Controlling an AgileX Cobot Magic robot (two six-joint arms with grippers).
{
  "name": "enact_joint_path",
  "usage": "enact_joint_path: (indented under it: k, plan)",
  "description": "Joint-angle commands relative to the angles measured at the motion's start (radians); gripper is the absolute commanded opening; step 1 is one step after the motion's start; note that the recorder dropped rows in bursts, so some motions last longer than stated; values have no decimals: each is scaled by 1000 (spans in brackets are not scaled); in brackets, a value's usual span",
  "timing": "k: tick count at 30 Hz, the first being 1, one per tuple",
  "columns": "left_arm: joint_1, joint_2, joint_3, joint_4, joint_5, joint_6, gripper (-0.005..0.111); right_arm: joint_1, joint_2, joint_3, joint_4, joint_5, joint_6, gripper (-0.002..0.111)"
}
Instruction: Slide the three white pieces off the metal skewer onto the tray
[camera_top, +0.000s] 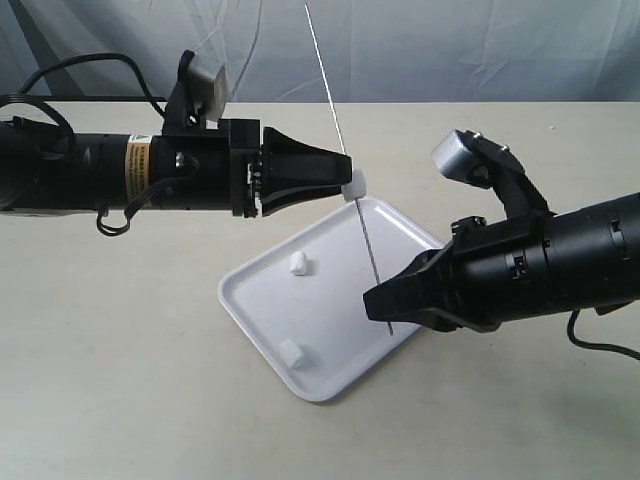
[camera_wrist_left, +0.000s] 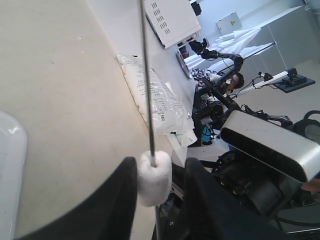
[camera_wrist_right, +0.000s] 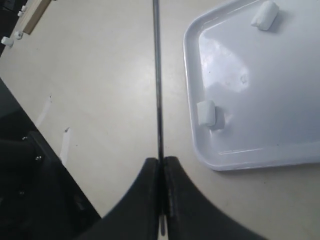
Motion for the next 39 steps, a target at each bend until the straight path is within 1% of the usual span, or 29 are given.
enact_joint_path:
  k: [1, 15, 17, 21, 23, 28, 32, 35, 39]
  plan:
    - [-4, -6, 1, 6, -7, 4, 32, -2, -2, -6, 40, 25, -38, -1]
    - [-4, -6, 1, 6, 3, 4, 31, -2, -2, -6, 47, 48, -50, -1]
    - [-4, -6, 1, 6, 3, 4, 28, -2, -2, -6, 49, 49, -50, -1]
    - [-4, -6, 1, 6, 3, 11, 13, -2, -2, -6, 49, 51, -50, -1]
    - [-4, -6, 1, 6, 3, 11, 9, -2, -2, -6, 49, 51, -50, -1]
    - [-4, -6, 1, -32, 3, 30, 9, -2, -2, -6, 47, 70, -50, -1]
    - [-2, -6, 1, -85, -7, 48, 9, 2, -2, -3, 3, 97, -50, -1]
    - [-2, -6, -3, -114, -7, 72, 9, 37, -2, -3, -7, 129, -46, -1]
    - [3, -6, -51, -108, 8, 70, 9, 113, -2, -3, -28, 139, -13, -1]
